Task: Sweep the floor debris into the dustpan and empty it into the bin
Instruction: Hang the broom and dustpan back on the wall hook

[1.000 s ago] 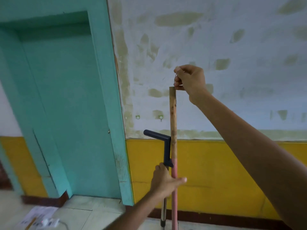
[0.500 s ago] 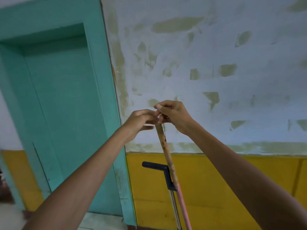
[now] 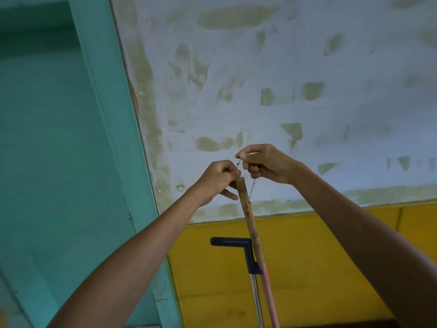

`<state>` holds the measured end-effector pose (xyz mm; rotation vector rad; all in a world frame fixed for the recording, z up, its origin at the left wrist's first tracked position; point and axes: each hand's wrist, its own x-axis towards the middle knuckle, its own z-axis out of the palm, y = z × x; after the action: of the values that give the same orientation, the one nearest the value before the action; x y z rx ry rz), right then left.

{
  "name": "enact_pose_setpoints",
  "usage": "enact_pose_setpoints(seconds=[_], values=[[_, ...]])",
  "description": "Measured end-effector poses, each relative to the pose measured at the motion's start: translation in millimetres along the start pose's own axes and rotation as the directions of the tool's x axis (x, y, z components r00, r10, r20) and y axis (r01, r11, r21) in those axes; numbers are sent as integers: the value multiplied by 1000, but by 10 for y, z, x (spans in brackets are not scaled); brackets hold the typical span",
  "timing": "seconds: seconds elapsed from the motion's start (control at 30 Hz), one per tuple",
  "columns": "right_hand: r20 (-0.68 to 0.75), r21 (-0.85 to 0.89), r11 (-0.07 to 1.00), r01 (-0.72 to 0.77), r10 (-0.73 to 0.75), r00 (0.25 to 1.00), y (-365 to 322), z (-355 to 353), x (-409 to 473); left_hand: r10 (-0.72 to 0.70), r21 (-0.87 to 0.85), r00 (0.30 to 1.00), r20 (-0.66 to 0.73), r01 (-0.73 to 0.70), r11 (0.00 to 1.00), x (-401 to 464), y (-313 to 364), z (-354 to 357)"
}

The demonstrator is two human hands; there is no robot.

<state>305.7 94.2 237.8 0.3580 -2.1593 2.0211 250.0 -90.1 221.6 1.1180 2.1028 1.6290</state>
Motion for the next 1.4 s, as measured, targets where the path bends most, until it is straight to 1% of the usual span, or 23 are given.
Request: enact_pose_setpoints(seconds=[0.1,0.2,0.4,0.47,0.6,0.67,0.73,0.83,0.93,1.0,1.07,1.13,1.27,1.4], values=[[-31,-10,999,-52,51,998,118,-5,109,5,25,1000,-9,-5,1000,51,-147,-51],[-52,-41,995,-93,91,995,227,45,206,9,113,1000,-18,-7,994,77,-261,-76],[-25,-77,984,-159,157,987,398,169,294,-6,203,999,-34,12,979,73,-490,-164],[-26,-90,979,-183,182,983,422,227,314,1,187,999,-52,9,982,57,-567,-201],[24,-131,942,-308,313,949,480,324,315,-32,50,998,-54,35,998,9,-752,-271],[22,-127,931,-341,347,938,530,358,325,-19,46,997,-70,22,999,-21,-845,-266],[-4,-130,927,-353,355,935,585,391,356,1,69,992,-126,8,998,-23,-927,-223],[-24,-126,923,-364,364,931,709,423,452,13,118,963,-267,20,993,33,-1060,-138],[-59,-35,922,-386,383,922,849,360,586,-7,122,926,-377,58,991,159,-1252,-105],[-98,-21,920,-391,387,917,979,282,693,6,149,908,-418,62,987,270,-1383,-109],[-144,-58,936,-348,337,930,1151,179,815,22,174,893,-450,63,983,413,-1512,-121],[-161,-97,948,-304,287,944,1340,60,957,30,190,874,-485,71,979,579,-1665,-129],[-102,-122,955,-270,259,961,1714,-239,1301,10,219,834,-551,133,967,978,-1992,-100],[-9,-124,956,-266,267,964,2039,-498,1685,-105,184,783,-613,271,945,1407,-2303,-62]])
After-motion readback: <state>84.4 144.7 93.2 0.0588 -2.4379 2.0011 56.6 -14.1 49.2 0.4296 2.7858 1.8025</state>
